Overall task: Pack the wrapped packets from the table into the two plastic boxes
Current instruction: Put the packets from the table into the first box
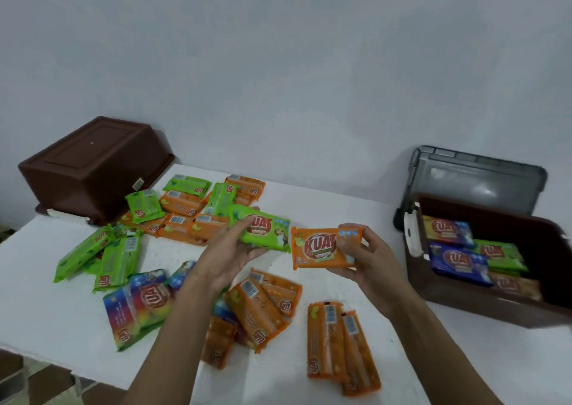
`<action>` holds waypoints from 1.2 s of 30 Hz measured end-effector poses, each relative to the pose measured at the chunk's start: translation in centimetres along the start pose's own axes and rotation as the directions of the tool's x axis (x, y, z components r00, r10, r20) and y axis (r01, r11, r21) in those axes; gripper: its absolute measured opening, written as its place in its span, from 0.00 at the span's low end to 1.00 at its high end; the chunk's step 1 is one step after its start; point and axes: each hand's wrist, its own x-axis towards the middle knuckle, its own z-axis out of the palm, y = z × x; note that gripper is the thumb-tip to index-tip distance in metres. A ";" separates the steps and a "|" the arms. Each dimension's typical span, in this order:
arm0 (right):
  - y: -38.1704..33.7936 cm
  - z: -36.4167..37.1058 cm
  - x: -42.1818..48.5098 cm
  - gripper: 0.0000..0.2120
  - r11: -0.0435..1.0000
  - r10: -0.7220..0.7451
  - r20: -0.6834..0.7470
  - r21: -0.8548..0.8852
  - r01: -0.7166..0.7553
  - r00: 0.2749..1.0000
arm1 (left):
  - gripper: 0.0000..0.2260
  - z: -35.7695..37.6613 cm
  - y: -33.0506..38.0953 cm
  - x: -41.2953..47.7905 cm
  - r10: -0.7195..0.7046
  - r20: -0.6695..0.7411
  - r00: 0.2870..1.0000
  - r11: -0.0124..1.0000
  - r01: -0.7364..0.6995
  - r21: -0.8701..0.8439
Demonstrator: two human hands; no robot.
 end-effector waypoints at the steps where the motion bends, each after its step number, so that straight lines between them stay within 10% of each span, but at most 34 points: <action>1: -0.7 -0.9 -0.4 0.14 1.000 -0.013 -0.007 -0.014 0.013 1.000 | 0.18 1.0 -0.4 0.1 0.007 0.011 1.000 1.000 -0.007 0.005; 21: -9.8 -23.7 -5.1 0.15 0.973 -0.183 -0.269 -0.184 0.136 0.946 | 0.15 24.0 -11.1 2.5 0.173 0.080 0.982 0.983 -0.176 0.040; 36: -10.1 -31.6 -4.4 0.15 0.872 -0.103 -0.351 -0.482 -0.086 0.931 | 0.14 30.5 -16.1 5.2 0.404 0.008 0.915 0.799 -0.357 0.484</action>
